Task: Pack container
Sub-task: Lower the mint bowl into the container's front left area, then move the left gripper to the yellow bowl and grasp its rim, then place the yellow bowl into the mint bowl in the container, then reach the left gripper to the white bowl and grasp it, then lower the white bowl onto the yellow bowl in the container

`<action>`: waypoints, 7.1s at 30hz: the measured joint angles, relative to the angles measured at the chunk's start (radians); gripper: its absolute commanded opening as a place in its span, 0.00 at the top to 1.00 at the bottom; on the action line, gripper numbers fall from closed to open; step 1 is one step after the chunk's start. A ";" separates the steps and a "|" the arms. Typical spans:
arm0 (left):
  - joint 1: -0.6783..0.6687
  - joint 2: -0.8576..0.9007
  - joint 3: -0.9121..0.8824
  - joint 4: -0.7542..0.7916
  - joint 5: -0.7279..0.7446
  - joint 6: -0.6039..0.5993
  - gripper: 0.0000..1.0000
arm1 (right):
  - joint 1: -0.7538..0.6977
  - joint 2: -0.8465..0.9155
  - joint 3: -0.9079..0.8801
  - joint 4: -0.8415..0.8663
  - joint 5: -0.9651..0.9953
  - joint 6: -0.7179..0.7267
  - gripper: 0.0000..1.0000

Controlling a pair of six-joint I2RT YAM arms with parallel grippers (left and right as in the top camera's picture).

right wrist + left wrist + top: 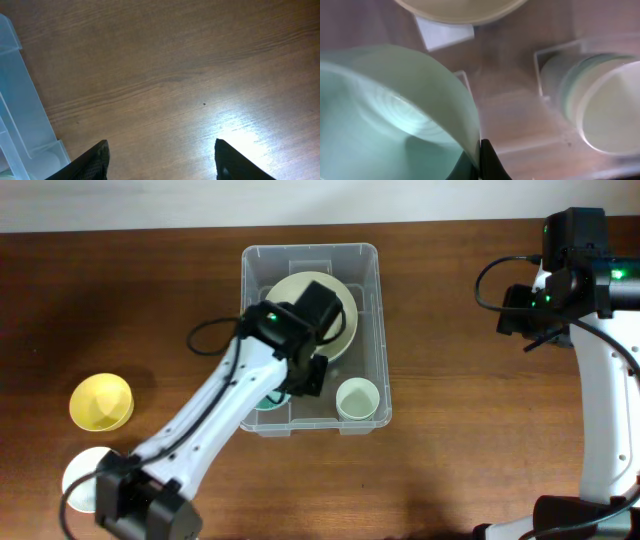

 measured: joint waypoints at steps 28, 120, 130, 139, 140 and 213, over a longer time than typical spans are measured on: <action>0.495 -0.242 0.101 -0.072 -0.160 -0.068 0.33 | 0.000 0.000 0.000 -0.002 0.000 0.000 0.37; 0.303 -0.143 0.111 -0.076 -0.148 -0.077 0.27 | 0.000 0.000 0.000 -0.005 0.000 -0.001 0.37; 0.802 -0.280 0.006 -0.106 -0.185 -0.200 0.20 | 0.000 0.000 0.000 -0.002 0.000 0.000 0.37; 1.057 -0.261 -0.407 0.114 -0.115 -0.262 0.16 | 0.000 0.000 0.000 -0.002 0.000 0.000 0.37; 1.080 -0.259 -0.443 0.142 -0.108 -0.266 0.16 | 0.000 0.000 0.000 -0.002 0.000 0.000 0.37; -0.022 0.058 0.039 0.037 -0.019 -0.208 0.22 | 0.000 0.000 0.000 -0.002 0.000 0.000 0.37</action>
